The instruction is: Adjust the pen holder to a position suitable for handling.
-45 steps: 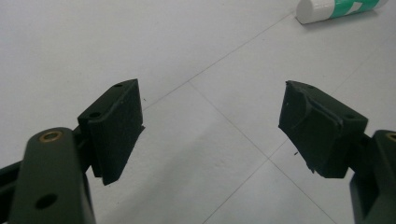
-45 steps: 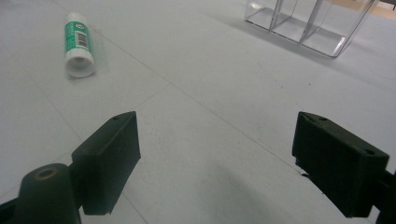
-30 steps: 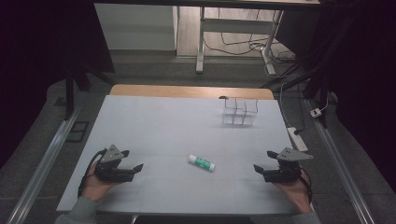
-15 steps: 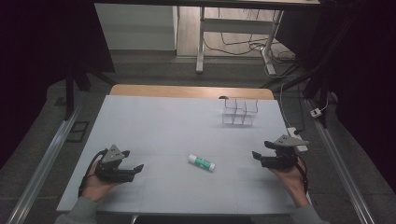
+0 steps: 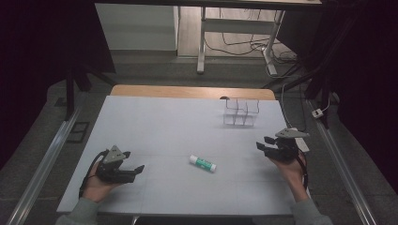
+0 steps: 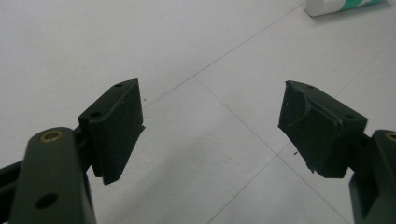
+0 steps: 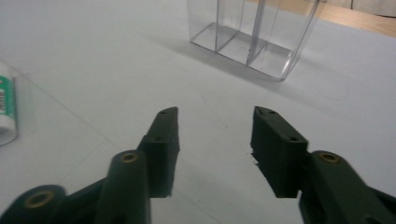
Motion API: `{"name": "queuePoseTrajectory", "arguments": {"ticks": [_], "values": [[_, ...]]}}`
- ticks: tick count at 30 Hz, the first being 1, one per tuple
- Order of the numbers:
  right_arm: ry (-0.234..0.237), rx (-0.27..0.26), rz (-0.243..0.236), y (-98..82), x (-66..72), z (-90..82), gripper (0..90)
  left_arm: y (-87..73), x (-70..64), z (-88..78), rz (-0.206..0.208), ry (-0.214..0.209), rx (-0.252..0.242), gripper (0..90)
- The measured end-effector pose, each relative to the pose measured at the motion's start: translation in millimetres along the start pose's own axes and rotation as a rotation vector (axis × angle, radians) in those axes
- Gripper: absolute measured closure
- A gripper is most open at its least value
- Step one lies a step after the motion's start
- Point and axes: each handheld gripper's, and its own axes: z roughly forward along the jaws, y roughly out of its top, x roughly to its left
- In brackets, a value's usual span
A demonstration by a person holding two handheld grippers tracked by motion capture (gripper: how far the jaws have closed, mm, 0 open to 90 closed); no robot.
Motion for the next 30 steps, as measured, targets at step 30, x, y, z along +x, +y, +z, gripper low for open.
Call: {"name": "queuePoseTrajectory", "arguments": {"ticks": [30], "values": [[-0.153,0.011,0.038,16.9,-41.3,33.5,89.4,-1.6,-1.1,4.2,0.024,0.004,0.023,21.3]]}}
